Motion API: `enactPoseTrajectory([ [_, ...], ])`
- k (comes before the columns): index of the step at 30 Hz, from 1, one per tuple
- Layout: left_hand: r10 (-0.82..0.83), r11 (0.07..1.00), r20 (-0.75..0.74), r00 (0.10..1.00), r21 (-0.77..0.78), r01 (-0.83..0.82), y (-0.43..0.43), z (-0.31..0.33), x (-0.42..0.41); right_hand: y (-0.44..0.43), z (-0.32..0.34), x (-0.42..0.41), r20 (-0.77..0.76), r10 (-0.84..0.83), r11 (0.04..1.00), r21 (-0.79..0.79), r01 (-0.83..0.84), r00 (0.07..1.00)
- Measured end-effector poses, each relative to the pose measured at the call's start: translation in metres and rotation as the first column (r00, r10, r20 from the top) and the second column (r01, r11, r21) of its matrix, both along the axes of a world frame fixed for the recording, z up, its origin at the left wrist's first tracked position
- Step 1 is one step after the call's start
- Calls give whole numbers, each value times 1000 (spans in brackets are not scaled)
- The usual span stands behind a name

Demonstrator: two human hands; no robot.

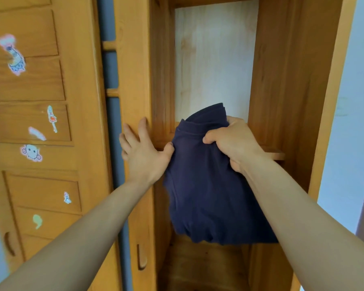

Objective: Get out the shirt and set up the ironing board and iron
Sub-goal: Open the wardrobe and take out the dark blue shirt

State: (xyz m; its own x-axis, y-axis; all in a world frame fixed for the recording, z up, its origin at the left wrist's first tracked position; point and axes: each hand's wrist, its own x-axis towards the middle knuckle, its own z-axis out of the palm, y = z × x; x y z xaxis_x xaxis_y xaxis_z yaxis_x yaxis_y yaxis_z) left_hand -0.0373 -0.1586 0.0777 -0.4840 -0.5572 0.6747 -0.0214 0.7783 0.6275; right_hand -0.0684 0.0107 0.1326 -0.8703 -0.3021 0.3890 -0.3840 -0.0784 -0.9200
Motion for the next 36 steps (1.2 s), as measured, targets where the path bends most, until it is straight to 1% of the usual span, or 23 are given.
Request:
enactPoseTrajectory([
  [2,-17,1000,-29,999,-8,16,1,1,3,3,-1,3,4,2,1000,-25,-2,1000],
  [4,-69,997,-14,998,-26,69,1,0,7,4,-4,5,26,20,998,-53,-19,999],
  [6,-179,983,7,984,-26,180,2,-2,14,4,-6,8,57,55,995,-81,-51,997],
  [8,-317,948,11,948,-8,317,4,-4,22,7,-8,11,72,100,989,-114,-91,992],
  [10,-401,916,20,916,-16,402,8,-3,29,15,-7,14,57,171,976,-145,-162,984],
  [12,-462,886,43,886,-21,463,14,1,34,26,-5,15,30,305,943,-149,-298,952],
  [14,-544,838,98,834,11,545,18,5,37,37,-4,16,17,421,899,-142,-415,907],
  [17,-689,725,150,709,116,679,21,6,36,45,-8,12,46,458,881,-159,-446,888],
  [18,-701,713,163,695,112,693,22,4,34,46,-10,12,51,455,881,-168,-442,889],
  [20,-685,723,177,707,45,689,25,3,29,48,-14,11,53,425,893,-189,-408,904],
  [22,-672,736,145,726,22,677,31,3,28,51,-16,10,60,360,920,-187,-344,931],
  [26,-677,734,79,731,8,679,43,3,25,57,-17,10,30,203,971,-134,-197,979],
  [30,-670,741,82,738,21,671,44,7,16,60,-21,11,-21,108,991,-72,-109,994],
  [36,-709,702,87,700,-14,712,55,6,1,69,-32,7,-109,2,1000,-22,-4,994],
])
